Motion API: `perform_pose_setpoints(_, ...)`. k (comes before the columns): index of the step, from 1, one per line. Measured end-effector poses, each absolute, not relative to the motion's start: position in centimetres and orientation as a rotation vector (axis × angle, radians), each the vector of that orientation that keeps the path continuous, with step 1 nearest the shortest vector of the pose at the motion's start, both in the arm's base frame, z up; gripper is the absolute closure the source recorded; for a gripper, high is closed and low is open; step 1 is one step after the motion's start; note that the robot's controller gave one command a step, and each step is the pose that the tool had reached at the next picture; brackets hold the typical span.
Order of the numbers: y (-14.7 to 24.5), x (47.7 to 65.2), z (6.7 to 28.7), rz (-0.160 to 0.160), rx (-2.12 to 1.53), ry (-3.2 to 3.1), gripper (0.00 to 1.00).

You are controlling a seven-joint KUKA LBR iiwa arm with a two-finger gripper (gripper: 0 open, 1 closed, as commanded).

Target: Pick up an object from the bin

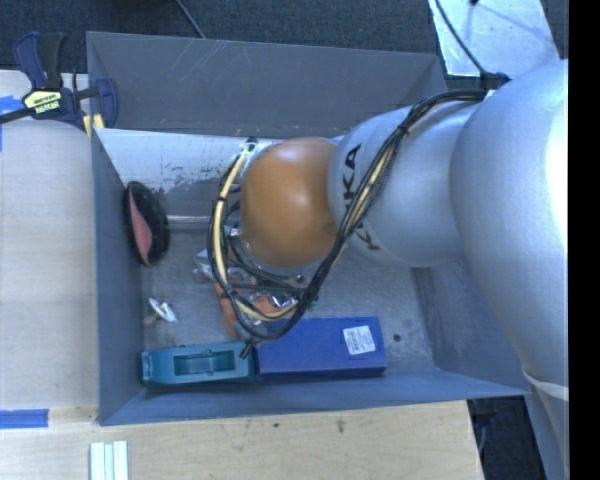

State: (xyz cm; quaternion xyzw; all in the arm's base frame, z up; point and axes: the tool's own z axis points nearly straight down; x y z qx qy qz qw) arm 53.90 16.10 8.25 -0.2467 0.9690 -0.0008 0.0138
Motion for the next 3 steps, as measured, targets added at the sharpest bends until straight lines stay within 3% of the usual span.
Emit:
perform_pose_setpoints(1,13.4,53.7,10.7,0.002,-0.471,3.1,0.0)
perform_pose_setpoints(2,10.6,54.7,13.6,0.001,-0.669,3.067,1.0)
perform_pose_setpoints(3,10.6,54.7,13.6,0.001,-0.669,3.067,0.0)
